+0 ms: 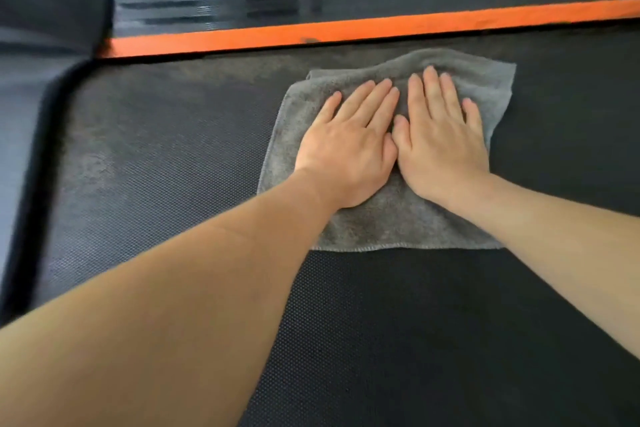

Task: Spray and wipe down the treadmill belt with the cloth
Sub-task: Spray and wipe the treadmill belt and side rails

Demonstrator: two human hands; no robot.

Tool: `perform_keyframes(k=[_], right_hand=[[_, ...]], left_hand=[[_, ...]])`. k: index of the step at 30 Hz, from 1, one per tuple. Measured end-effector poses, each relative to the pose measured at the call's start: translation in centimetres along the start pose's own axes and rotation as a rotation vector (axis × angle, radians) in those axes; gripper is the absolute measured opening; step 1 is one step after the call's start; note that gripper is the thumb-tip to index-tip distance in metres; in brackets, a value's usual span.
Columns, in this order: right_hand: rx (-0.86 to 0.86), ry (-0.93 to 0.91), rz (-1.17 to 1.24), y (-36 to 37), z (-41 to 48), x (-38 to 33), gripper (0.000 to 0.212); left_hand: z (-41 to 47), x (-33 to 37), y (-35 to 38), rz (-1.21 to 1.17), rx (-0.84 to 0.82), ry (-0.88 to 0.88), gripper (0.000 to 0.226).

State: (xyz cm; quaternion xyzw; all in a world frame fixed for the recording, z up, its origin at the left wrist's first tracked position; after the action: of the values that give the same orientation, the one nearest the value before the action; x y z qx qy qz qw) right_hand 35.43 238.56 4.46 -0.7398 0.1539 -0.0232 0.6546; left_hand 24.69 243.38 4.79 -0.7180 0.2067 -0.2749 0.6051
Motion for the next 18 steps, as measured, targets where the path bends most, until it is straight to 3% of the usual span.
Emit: perform_keyframes(k=[5, 9, 18], right_hand=[[-0.013, -0.163, -0.002, 0.7, 5.9, -10.1, 0.063], [0.000, -0.252, -0.002, 1.5, 7.1, -14.9, 0.061], [-0.003, -0.473, 0.048, 0.9, 6.6, -14.5, 0.056]], left_hand=[[-0.9, -11.3, -1.7, 0.017, 0.090, -0.143, 0.062], [-2.4, -16.0, -2.4, 0.029, 0.086, -0.215, 0.066], [-4.2, -14.2, -2.1, -0.039, 0.097, -0.465, 0.073]])
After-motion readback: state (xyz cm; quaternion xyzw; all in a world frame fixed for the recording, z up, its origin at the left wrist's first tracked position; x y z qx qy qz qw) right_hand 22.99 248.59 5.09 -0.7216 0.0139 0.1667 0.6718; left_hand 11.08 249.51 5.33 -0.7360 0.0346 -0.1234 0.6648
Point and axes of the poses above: each hand's wrist, its own z-axis towards the middle knuckle, its own y-axis out of the palm, x = y × z, the point moved 5 cm from there along z, towards the middle knuckle, and after that the axes turned 12 degrees about -y, right-handed, at the moved point
